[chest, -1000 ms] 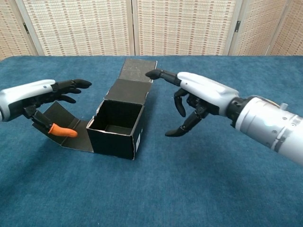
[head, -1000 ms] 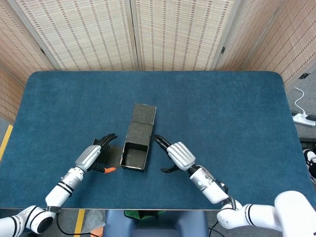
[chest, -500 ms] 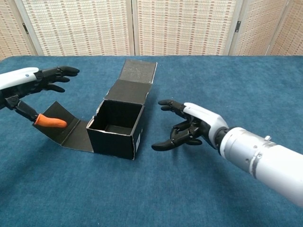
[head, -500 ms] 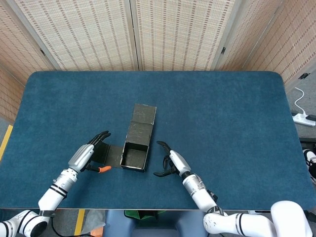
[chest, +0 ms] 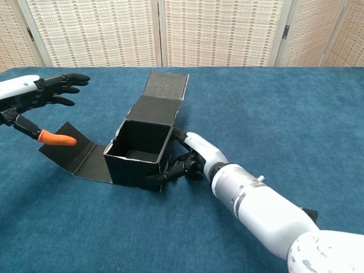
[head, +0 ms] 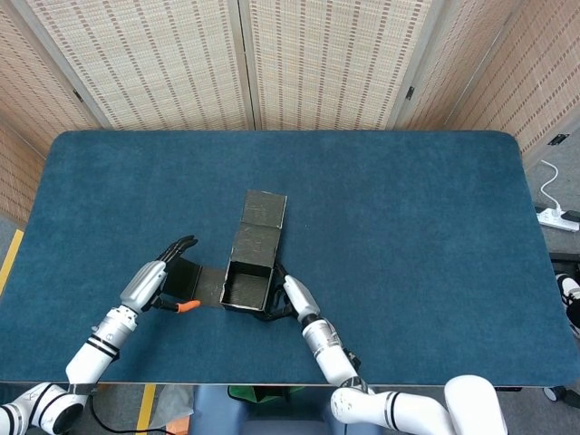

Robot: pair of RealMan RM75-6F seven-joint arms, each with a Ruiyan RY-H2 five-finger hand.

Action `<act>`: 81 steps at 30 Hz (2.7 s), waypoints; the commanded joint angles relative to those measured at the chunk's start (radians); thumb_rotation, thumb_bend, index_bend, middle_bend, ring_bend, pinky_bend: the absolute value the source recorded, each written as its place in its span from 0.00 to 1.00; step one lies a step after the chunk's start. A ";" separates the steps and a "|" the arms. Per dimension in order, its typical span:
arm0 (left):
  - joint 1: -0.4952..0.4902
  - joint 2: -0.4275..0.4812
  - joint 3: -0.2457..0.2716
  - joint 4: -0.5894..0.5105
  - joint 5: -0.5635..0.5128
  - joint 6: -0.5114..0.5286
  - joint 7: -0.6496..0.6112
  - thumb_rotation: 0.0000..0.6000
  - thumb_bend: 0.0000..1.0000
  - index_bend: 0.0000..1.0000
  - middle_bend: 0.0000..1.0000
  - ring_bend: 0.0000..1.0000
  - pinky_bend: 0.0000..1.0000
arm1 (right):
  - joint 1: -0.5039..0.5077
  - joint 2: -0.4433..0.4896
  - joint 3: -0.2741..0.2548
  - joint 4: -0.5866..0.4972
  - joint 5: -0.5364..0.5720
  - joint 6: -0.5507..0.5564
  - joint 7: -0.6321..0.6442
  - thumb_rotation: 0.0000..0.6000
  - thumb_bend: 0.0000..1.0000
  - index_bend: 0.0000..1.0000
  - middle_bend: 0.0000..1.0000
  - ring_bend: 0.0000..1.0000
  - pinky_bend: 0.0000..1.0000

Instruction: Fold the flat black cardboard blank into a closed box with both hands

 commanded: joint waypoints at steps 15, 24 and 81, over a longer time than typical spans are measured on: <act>0.105 -0.021 0.017 0.043 0.140 0.285 -0.023 1.00 0.19 0.47 0.47 0.73 0.83 | 0.179 -0.111 0.214 0.218 0.031 0.060 0.226 1.00 0.24 0.52 0.63 0.79 1.00; 0.042 0.006 0.132 0.057 0.364 0.279 -0.082 1.00 0.23 0.53 0.54 0.82 0.86 | 0.119 0.078 0.327 -0.079 0.092 -0.057 0.278 1.00 0.24 0.53 0.63 0.79 1.00; -0.072 -0.229 0.052 0.436 0.375 0.452 0.202 1.00 0.36 0.39 0.39 0.80 0.86 | -0.073 0.275 0.014 -0.363 -0.140 -0.098 0.253 1.00 0.24 0.53 0.61 0.79 1.00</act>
